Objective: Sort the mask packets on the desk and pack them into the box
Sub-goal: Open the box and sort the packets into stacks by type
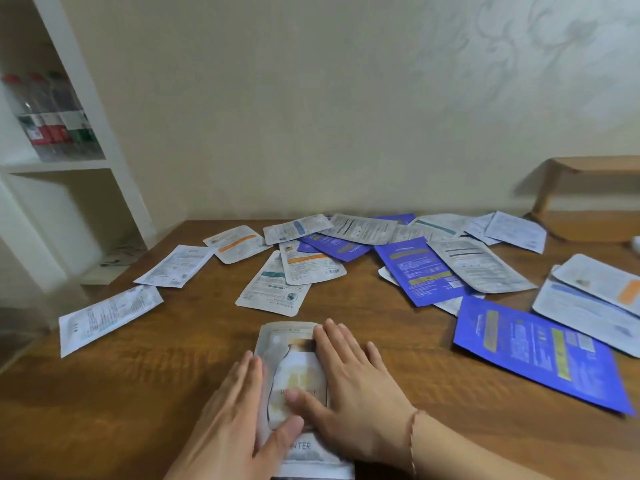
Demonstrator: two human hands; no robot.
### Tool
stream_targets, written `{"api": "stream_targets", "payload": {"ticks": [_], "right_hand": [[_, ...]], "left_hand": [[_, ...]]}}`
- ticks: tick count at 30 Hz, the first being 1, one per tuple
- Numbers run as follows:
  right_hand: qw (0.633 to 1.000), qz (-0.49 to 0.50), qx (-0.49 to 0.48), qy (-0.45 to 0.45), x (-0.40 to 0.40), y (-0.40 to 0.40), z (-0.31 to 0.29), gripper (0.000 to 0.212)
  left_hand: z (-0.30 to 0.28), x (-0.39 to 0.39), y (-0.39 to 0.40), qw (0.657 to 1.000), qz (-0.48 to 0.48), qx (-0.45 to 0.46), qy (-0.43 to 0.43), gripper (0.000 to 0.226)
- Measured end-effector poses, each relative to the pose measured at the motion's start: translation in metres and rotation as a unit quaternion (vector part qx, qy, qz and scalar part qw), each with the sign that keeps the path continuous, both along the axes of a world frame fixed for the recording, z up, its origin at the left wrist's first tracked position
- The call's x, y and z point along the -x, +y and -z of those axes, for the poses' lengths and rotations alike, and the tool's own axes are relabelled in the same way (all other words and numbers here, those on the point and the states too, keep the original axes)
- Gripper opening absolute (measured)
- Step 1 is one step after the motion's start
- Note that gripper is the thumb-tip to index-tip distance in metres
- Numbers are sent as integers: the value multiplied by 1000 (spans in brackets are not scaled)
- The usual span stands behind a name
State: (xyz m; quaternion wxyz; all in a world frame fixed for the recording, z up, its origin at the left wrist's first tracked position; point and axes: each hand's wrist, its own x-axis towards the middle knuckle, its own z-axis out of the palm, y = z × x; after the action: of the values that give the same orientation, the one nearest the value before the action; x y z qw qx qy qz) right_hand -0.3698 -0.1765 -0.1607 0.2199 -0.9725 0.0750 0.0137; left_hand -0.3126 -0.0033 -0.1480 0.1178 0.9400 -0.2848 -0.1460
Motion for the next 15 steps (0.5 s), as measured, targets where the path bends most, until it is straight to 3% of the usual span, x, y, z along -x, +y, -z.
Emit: {"api": "stream_targets", "payload": {"ticks": [4, 8, 11, 15], "right_hand": [[999, -7, 15, -48, -8, -46, -25, 95], [984, 59, 120, -119, -68, -137, -33, 54], [984, 97, 138, -59, -140, -194, -26, 65], [979, 128, 140, 74, -195, -205, 1, 83]], "left_hand": [[-20, -25, 4, 997, -8, 67, 23, 122], [-36, -70, -28, 998, 27, 53, 9, 116], [-40, -105, -72, 996, 73, 45, 9, 109], [-36, -157, -121, 993, 96, 67, -3, 63]]}}
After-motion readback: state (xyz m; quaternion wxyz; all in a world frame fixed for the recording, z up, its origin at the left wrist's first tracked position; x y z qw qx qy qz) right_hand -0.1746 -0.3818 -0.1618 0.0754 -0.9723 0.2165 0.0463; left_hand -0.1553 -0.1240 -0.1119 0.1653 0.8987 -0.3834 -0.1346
